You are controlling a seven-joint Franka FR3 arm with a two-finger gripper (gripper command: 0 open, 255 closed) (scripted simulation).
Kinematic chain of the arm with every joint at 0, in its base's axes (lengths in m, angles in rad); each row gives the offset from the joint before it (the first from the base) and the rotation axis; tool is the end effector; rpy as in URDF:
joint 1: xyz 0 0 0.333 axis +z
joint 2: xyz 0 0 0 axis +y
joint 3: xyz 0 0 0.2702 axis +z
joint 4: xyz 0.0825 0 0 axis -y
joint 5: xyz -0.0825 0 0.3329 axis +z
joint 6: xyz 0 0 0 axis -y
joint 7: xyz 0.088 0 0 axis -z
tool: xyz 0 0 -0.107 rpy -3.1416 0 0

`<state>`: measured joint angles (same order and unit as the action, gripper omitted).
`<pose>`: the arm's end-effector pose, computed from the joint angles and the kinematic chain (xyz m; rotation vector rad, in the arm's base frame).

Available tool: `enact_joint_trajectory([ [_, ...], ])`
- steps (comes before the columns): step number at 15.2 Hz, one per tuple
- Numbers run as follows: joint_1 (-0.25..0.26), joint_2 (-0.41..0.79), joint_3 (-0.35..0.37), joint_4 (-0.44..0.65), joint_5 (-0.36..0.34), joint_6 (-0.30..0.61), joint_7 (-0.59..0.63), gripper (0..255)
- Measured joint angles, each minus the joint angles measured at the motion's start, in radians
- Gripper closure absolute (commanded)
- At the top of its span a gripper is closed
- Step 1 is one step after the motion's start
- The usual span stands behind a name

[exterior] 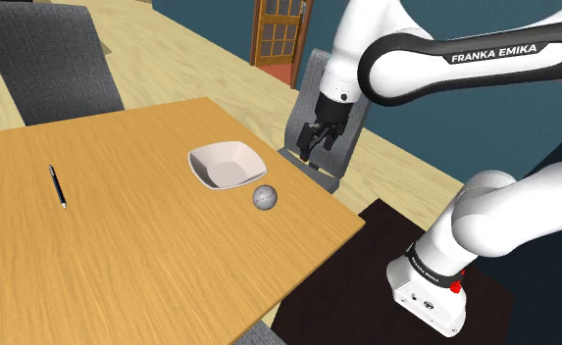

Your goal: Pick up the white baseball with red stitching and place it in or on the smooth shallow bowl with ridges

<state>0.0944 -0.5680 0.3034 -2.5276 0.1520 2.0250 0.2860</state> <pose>0.3296 0.1499 0.4445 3.1338 0.0103 0.0848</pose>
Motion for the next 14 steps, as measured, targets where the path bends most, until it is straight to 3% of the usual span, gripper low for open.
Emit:
enact_joint_trajectory([
  [5,0.006,0.143,0.098,0.008,0.003,0.15,0.107,0],
  [10,-0.009,0.319,0.192,0.055,-0.053,0.287,0.234,0],
  [14,-0.018,0.383,0.212,0.055,-0.085,0.35,0.269,0],
])
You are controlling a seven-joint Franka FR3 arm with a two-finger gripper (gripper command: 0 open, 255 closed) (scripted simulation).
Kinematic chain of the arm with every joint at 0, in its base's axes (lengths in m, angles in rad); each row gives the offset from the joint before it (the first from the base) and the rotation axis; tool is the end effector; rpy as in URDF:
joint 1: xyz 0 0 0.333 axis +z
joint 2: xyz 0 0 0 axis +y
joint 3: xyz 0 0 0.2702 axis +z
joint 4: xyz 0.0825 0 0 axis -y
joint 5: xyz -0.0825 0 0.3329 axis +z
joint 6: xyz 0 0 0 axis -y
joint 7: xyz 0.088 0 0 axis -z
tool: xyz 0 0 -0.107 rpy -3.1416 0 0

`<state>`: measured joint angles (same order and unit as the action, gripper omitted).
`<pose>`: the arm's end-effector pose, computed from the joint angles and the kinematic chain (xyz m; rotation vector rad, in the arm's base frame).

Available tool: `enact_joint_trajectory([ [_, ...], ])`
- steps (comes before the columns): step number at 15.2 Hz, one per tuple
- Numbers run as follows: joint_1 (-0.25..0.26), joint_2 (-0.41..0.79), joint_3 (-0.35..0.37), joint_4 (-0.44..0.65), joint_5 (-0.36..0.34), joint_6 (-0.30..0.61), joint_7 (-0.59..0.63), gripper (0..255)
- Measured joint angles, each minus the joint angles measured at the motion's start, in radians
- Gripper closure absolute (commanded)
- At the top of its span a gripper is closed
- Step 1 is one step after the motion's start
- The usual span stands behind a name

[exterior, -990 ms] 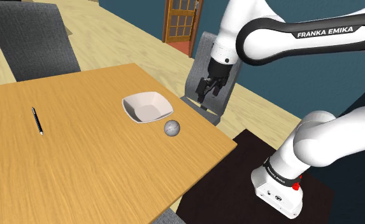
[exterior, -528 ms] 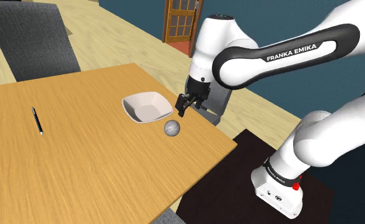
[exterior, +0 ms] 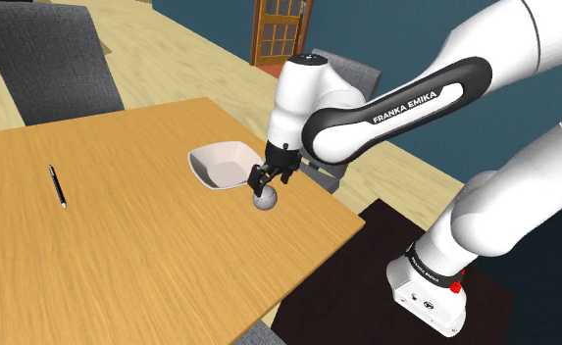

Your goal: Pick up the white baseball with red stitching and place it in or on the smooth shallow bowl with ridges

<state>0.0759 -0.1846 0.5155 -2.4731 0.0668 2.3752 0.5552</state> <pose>0.3609 0.2410 0.3477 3.1383 -0.0233 0.1223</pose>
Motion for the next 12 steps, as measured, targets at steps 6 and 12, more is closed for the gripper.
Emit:
enact_joint_trajectory([
  [6,-0.01,0.055,0.011,-0.014,-0.034,0.064,0.026,0],
  [12,-0.01,0.055,0.012,-0.012,-0.036,0.069,0.028,255],
])
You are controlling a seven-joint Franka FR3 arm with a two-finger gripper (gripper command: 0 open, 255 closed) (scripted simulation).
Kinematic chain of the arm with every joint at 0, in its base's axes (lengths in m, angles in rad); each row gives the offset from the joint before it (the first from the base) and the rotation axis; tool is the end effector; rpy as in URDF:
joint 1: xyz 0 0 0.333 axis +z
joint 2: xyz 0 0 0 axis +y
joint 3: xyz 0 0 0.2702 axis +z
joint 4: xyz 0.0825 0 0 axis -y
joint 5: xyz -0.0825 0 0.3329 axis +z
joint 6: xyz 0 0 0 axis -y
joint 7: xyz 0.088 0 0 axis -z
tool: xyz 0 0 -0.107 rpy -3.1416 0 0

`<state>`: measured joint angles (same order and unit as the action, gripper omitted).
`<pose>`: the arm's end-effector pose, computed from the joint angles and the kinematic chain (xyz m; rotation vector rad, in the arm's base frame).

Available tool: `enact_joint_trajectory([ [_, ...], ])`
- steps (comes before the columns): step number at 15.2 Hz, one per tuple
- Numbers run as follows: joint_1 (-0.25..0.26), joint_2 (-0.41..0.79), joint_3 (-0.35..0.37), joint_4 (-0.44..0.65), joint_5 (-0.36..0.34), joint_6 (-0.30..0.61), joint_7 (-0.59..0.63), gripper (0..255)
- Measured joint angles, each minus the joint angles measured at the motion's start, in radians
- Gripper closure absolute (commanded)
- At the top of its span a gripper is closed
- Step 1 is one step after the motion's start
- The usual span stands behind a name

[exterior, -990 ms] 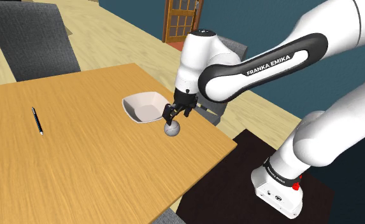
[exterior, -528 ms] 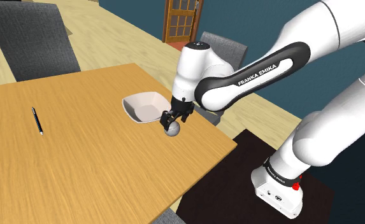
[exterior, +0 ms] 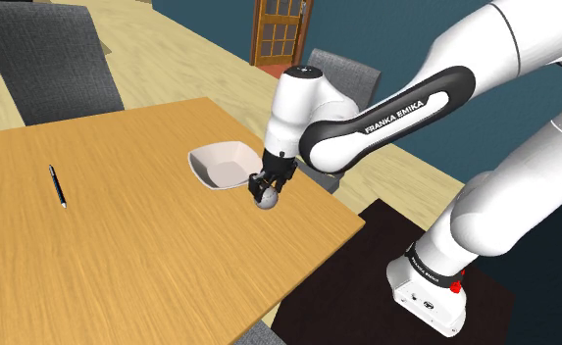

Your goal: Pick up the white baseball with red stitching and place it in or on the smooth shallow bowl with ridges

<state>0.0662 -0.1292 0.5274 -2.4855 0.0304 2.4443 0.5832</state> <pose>0.3639 0.2433 0.3280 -3.1364 0.0212 -0.1318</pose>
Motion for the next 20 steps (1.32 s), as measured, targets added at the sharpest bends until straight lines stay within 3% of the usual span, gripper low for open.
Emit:
enact_joint_trajectory([
  [10,0.0,-0.003,-0.002,0.003,0.002,-0.008,-0.002,255],
  [20,0.013,-0.095,-0.023,0.057,0.055,-0.149,-0.047,255],
])
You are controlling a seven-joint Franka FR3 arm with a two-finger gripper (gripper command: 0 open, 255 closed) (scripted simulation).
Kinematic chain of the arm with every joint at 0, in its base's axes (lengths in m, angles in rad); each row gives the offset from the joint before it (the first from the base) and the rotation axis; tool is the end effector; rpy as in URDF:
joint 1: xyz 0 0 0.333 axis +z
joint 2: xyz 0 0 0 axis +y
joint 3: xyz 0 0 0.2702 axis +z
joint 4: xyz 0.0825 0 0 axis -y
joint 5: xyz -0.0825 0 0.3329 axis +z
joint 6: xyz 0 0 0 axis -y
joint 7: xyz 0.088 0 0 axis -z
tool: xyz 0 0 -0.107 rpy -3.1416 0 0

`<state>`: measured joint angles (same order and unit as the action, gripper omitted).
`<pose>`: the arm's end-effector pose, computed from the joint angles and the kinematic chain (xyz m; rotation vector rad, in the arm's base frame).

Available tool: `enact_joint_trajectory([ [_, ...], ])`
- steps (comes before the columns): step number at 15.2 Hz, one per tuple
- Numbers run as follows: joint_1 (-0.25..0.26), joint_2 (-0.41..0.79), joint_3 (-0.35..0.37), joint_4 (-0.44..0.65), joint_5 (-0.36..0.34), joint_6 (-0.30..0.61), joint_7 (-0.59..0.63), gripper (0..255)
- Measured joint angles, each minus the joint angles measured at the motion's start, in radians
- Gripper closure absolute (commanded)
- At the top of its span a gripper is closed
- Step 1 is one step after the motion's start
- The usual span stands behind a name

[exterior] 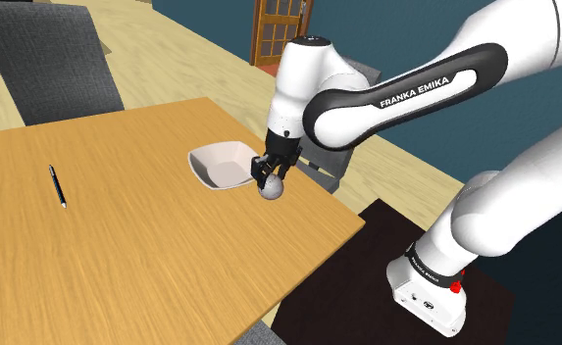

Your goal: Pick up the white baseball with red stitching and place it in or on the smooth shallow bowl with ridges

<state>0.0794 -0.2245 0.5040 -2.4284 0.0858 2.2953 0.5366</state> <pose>0.3632 0.2417 0.3736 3.1390 -0.0238 0.1239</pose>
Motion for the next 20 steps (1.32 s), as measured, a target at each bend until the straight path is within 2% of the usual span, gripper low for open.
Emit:
enact_joint_trajectory([
  [13,0.008,-0.088,-0.031,0.103,0.03,-0.185,-0.033,255],
  [15,-0.006,-0.04,-0.027,0.152,0.007,-0.19,-0.027,255],
  [20,-0.043,0.148,-0.017,0.354,-0.09,-0.221,0.003,255],
])
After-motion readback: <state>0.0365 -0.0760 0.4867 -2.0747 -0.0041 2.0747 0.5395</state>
